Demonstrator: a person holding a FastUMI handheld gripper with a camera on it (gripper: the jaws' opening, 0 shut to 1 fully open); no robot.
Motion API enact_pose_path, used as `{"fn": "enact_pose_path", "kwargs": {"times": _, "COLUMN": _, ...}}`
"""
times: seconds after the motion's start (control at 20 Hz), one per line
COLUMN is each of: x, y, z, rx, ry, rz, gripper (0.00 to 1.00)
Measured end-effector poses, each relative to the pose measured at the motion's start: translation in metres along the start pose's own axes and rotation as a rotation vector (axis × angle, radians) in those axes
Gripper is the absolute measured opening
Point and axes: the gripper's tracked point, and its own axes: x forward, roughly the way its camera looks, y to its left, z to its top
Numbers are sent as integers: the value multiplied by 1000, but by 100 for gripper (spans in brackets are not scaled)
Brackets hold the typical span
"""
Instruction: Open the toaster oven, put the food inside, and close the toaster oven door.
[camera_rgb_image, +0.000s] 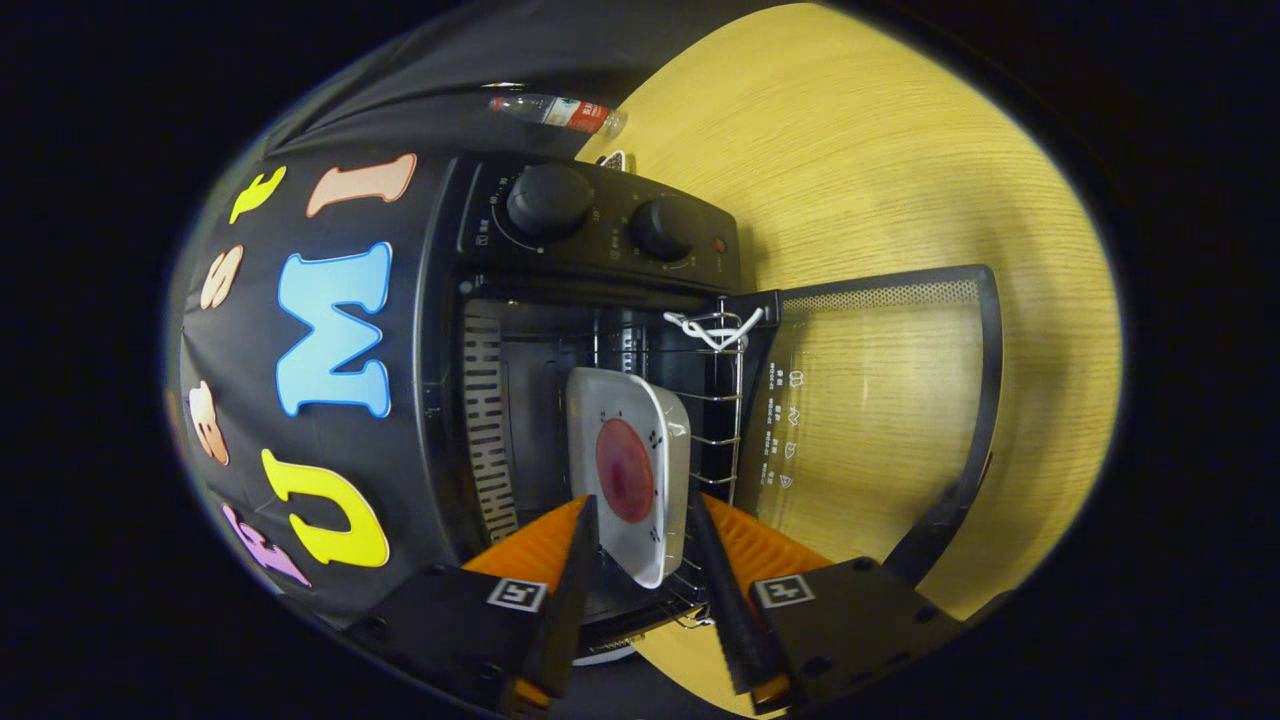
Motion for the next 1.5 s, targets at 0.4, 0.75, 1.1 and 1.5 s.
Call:
{"fn": "enact_pose_path", "kwargs": {"times": 0.4, "x": -60, "y": -9, "z": -23, "rx": -363, "ry": 136, "rz": 34, "gripper": 97}}
{"fn": "enact_pose_path", "kwargs": {"times": 0.75, "x": -111, "y": -40, "z": -35, "rx": -776, "ry": 203, "rz": 34, "gripper": 97}}
{"fn": "enact_pose_path", "kwargs": {"times": 1.1, "x": -126, "y": -79, "z": -37, "rx": -1088, "ry": 216, "rz": -24, "gripper": 98}}
{"fn": "enact_pose_path", "kwargs": {"times": 1.5, "x": -112, "y": -124, "z": -36, "rx": -1295, "ry": 281, "rz": -171, "gripper": 98}}
